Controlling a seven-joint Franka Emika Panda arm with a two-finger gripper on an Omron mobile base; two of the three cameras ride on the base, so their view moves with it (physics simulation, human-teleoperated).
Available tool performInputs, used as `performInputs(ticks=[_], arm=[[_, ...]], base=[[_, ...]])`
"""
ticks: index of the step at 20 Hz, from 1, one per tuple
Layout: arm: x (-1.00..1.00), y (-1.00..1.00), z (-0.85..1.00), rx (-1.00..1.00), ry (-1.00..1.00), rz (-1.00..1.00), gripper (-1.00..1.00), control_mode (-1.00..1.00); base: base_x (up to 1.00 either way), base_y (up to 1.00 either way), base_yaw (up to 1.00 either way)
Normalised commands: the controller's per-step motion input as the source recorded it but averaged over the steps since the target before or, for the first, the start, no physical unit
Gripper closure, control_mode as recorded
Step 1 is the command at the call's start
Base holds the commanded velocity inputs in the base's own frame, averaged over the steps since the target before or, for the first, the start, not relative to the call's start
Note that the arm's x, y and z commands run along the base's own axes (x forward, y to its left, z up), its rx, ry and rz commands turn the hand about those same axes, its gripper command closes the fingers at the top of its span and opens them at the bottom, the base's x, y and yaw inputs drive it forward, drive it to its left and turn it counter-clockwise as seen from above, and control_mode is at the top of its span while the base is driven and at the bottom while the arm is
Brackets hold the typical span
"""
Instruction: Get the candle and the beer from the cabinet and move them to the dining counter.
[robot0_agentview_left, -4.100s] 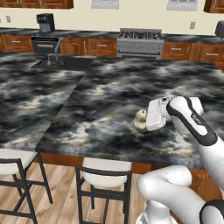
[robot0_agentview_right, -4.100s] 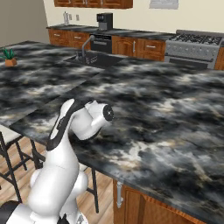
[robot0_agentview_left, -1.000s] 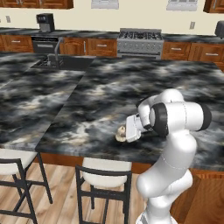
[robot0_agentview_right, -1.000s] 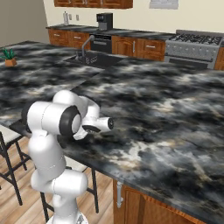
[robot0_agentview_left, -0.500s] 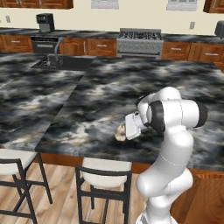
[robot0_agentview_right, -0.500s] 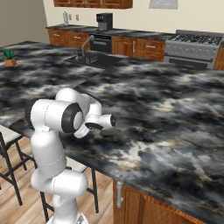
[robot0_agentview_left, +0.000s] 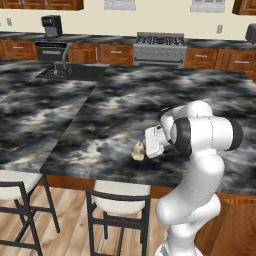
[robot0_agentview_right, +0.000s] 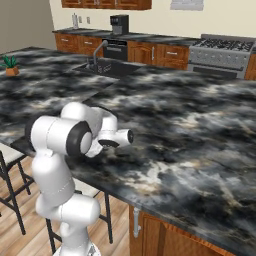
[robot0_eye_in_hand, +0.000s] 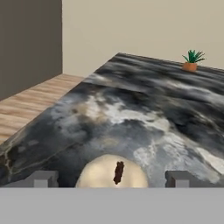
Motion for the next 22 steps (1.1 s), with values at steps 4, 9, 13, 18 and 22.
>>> performInputs(ticks=[4,9,13,18,22], arm=[[-0.15,-0.13,0.40,0.00,-0.03,0.00,-1.00,-1.00],[-0.14,-0.12,0.44,0.00,-0.01,0.00,-1.00,-1.00],[-0.26,-0.01,0.76,0.00,0.00,0.00,-1.00,-1.00],[-0.49,0.00,0.97,0.00,0.04,-0.01,-1.00,-1.00],[-0.71,0.02,1.00,0.02,0.10,-0.12,-1.00,-1.00]], base=[[0.00,0.00,0.00],[0.00,0.00,0.00],[0.00,0.00,0.00],[0.00,0.00,0.00],[0.00,0.00,0.00]])
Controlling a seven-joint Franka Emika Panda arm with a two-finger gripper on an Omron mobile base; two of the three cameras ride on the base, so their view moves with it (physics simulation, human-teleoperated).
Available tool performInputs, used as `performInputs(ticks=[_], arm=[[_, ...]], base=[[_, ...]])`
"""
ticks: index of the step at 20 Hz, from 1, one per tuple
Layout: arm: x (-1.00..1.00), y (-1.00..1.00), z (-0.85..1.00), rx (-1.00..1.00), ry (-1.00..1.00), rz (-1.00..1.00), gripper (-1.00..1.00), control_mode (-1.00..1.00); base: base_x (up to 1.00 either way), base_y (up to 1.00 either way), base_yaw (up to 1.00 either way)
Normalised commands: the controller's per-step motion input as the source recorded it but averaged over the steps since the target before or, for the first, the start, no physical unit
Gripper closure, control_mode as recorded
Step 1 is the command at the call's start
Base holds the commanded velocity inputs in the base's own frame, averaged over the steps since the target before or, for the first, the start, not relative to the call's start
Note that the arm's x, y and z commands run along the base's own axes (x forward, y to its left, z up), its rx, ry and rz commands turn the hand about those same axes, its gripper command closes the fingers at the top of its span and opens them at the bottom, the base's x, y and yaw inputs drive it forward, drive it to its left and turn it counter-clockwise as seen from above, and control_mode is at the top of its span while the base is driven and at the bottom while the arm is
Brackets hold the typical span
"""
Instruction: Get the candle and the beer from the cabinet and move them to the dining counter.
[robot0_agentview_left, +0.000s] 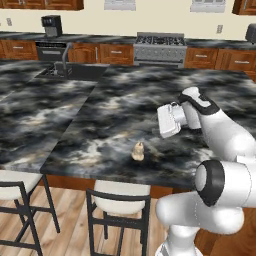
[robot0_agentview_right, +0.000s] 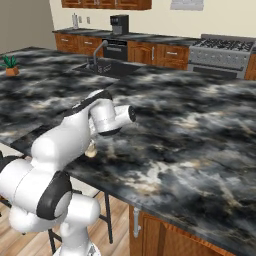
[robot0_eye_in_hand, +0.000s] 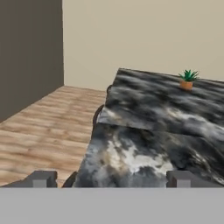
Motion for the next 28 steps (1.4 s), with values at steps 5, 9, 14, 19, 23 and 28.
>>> performInputs(ticks=[5,9,14,19,23,28], arm=[[-0.85,0.00,0.99,0.02,0.16,-0.19,-1.00,-1.00],[-0.84,0.00,0.90,0.00,0.21,-0.18,-1.00,-1.00],[-0.66,0.30,0.45,-0.09,0.22,-0.17,-1.00,-1.00],[-0.57,0.52,0.02,-0.15,0.19,-0.21,-1.00,-1.00],[-0.58,0.55,0.00,-0.15,0.19,-0.22,-1.00,-1.00],[-0.60,0.31,-0.03,-0.15,0.17,-0.18,-1.00,-1.00]], base=[[0.00,0.00,0.00],[0.00,0.00,0.00],[0.00,0.00,0.00],[0.00,0.00,0.00],[0.00,0.00,0.00],[0.00,0.00,0.00]])
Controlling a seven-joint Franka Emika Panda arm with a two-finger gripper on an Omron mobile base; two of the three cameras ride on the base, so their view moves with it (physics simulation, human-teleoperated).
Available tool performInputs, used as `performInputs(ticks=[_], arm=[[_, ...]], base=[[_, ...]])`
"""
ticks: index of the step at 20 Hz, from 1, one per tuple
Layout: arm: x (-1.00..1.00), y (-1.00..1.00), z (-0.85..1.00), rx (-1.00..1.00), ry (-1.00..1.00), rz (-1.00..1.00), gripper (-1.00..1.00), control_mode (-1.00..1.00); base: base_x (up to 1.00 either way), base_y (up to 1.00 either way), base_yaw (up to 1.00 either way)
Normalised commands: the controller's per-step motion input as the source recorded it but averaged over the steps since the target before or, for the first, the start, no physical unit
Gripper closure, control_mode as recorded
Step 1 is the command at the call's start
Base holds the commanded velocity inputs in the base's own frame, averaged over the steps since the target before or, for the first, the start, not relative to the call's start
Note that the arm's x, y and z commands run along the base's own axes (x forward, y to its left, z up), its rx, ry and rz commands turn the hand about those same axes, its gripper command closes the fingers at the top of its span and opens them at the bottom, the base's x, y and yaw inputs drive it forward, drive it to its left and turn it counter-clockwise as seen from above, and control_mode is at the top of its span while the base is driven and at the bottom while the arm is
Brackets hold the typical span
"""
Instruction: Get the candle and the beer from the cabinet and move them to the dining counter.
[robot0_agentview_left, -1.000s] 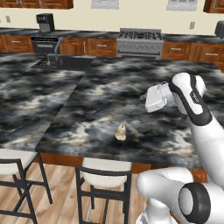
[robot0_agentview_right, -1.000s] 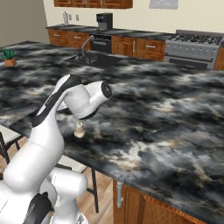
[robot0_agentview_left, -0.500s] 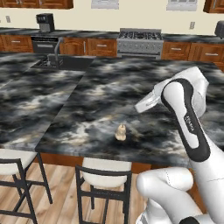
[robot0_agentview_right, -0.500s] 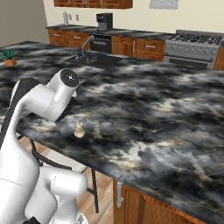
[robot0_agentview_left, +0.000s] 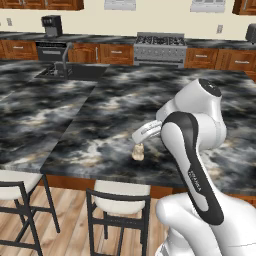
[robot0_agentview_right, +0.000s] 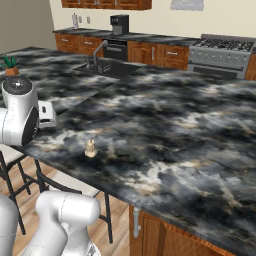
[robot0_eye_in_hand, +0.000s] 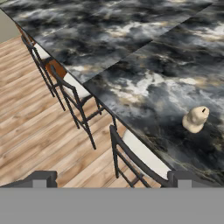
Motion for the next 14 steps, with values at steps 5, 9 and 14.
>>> performInputs(ticks=[5,9,14], arm=[[-0.05,0.07,-0.02,-0.02,0.05,-0.02,-1.00,-1.00],[-0.27,0.02,-0.11,-0.02,-0.05,0.00,-1.00,-1.00],[-0.32,0.00,-0.21,-0.01,0.00,-0.01,-1.00,1.00]], base=[[0.00,0.00,0.00],[0.00,0.00,0.00],[-0.26,0.00,-0.04]])
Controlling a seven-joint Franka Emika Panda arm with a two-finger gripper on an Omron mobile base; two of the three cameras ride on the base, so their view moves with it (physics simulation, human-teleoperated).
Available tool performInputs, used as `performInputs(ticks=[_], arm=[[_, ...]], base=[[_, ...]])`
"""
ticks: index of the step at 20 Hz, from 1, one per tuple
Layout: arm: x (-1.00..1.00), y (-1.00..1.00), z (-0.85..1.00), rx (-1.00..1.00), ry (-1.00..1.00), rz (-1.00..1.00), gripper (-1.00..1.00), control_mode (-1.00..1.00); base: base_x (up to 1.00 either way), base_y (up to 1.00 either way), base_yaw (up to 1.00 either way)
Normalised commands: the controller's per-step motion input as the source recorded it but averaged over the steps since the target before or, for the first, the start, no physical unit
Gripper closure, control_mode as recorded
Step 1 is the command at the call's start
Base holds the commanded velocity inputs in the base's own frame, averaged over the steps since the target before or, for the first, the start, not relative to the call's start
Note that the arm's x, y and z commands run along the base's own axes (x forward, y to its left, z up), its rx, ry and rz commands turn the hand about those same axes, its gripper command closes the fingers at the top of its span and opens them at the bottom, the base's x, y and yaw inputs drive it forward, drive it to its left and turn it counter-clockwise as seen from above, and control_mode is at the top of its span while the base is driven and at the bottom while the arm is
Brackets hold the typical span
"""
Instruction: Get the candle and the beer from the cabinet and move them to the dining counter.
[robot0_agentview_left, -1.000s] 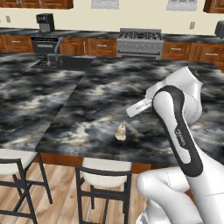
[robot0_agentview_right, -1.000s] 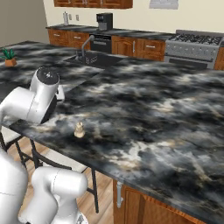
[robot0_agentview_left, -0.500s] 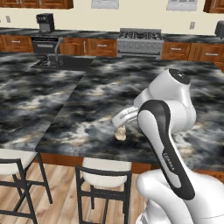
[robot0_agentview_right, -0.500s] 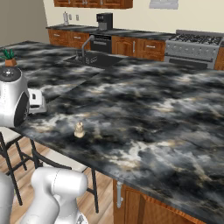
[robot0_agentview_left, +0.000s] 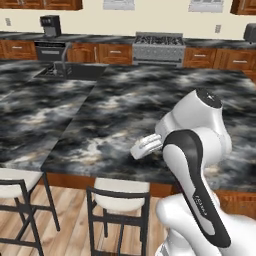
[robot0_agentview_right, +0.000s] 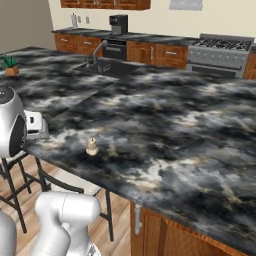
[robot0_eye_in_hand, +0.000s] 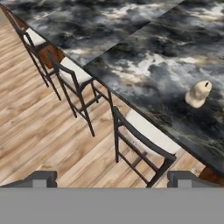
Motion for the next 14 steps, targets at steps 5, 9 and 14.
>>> performInputs(ticks=[5,9,14], arm=[[0.00,0.00,0.00,0.00,0.00,0.00,-1.00,1.00],[0.00,0.00,0.00,0.00,0.00,0.00,-1.00,1.00],[0.00,0.00,0.00,0.00,0.00,0.00,-1.00,1.00]], base=[[-0.68,-0.15,-0.23],[-0.47,-0.29,-0.35],[-0.09,-0.69,-0.38]])
